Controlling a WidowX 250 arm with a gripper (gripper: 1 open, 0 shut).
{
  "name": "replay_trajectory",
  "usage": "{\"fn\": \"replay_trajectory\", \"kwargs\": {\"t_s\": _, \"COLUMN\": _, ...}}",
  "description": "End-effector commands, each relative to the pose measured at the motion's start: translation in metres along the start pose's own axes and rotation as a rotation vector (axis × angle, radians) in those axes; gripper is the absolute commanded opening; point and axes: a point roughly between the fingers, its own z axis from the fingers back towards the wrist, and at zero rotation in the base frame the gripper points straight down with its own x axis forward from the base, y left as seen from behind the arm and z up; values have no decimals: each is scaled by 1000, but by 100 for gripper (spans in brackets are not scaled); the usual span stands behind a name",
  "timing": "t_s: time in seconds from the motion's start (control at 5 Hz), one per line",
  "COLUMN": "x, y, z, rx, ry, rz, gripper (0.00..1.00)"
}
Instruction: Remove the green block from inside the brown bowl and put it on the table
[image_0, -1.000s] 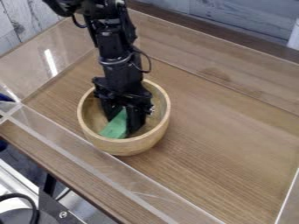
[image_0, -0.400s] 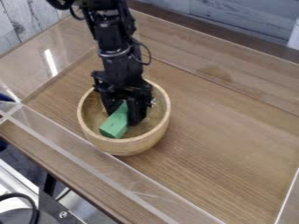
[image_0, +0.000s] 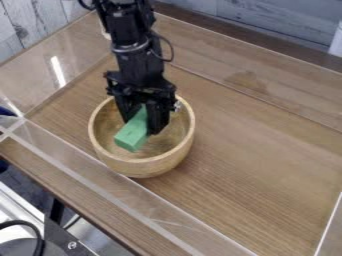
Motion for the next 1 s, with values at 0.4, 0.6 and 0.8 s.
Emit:
{"fn": "replay_trajectory", "kwargs": {"t_s": 0.4, "x": 16, "y": -32, "z": 25, "rx": -2, "ry": -79, "rz": -51, "gripper": 0}}
{"fn": "replay_trajectory", "kwargs": {"t_s": 0.6, "x": 19, "y": -46, "z": 25, "rx": -6, "ry": -77, "rz": -79, "gripper": 0}}
{"fn": "replay_trajectory", "kwargs": {"t_s": 0.8, "x": 24, "y": -69, "z": 18, "rx": -8, "ry": -72, "rz": -117, "gripper": 0}}
